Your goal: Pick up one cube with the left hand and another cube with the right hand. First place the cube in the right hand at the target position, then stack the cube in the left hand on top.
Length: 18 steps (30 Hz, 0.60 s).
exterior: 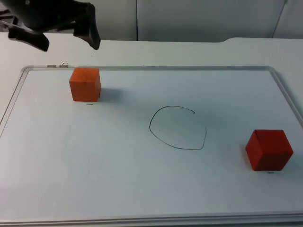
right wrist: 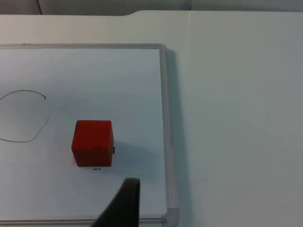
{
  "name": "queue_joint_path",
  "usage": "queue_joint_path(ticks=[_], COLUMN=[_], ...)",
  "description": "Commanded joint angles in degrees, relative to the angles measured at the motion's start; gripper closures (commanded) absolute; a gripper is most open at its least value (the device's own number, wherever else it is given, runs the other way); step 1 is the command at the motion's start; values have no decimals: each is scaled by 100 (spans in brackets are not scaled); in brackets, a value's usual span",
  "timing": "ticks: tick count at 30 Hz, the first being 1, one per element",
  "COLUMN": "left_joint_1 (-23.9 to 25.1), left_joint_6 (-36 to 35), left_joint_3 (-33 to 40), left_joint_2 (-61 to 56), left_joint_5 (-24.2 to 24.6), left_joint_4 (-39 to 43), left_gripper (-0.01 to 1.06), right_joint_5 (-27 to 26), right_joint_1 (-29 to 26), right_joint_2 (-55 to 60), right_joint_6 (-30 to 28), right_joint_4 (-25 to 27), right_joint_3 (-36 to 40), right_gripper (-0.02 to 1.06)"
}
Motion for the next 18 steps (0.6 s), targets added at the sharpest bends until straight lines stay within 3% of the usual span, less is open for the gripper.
queue_joint_path(ticks=[1,18], left_joint_1=[-70,-326], left_joint_6=[-123,-251], left_joint_3=[-54,-78], left_joint_2=[124,1036], left_joint_5=[-153,-1015], left_joint_4=[50,275], left_gripper=[1,1], right_joint_5=[-62,-62], right_joint_1=[-46,-46], right_joint_2=[-15,-15], right_joint_6=[12,23], right_joint_4=[-58,-61], right_joint_3=[32,32], right_gripper=[0,0])
